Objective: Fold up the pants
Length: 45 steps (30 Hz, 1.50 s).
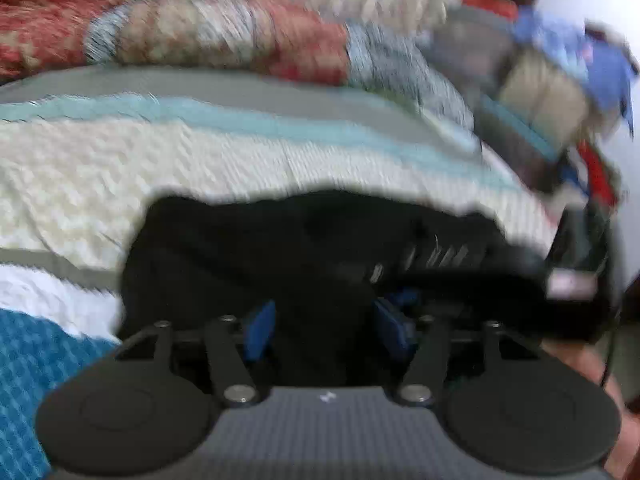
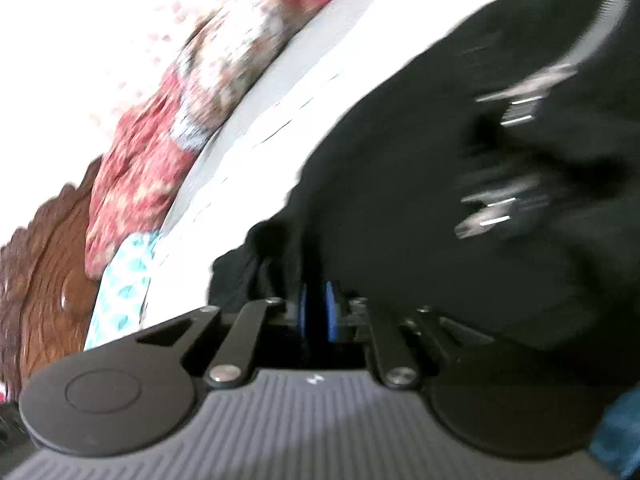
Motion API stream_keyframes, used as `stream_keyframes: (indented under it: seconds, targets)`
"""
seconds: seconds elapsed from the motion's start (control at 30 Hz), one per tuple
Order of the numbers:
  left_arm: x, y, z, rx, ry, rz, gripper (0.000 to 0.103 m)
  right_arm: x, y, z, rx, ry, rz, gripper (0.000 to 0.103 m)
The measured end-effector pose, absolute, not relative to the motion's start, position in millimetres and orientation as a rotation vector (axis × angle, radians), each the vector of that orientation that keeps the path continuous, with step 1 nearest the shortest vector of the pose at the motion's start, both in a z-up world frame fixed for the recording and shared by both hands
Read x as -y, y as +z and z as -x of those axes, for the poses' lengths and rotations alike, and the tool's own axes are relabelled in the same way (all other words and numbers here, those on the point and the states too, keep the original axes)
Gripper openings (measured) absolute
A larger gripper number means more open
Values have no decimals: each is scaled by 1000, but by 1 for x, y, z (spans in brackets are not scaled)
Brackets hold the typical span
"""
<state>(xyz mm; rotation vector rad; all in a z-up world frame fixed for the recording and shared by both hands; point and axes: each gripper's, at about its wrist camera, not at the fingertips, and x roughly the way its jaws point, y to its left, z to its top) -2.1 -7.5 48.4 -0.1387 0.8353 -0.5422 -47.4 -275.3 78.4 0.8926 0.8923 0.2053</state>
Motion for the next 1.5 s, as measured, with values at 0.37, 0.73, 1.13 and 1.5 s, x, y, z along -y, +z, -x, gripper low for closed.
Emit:
stream_keyframes:
  seconds: [0.37, 0.73, 1.13, 1.5]
  targets:
    - [-92, 96, 34, -691, -393, 350, 89, 259, 70, 37, -889, 402, -954, 77]
    - [-99, 77, 12, -772, -311, 418, 85, 261, 118, 15, -762, 423, -549, 32]
    - [-32, 31, -29, -948, -383, 349, 87, 328, 129, 40, -674, 165, -495, 55]
    - [-12, 14, -9, -1032, -309, 120, 90, 273, 48, 43, -926, 431, -494, 18]
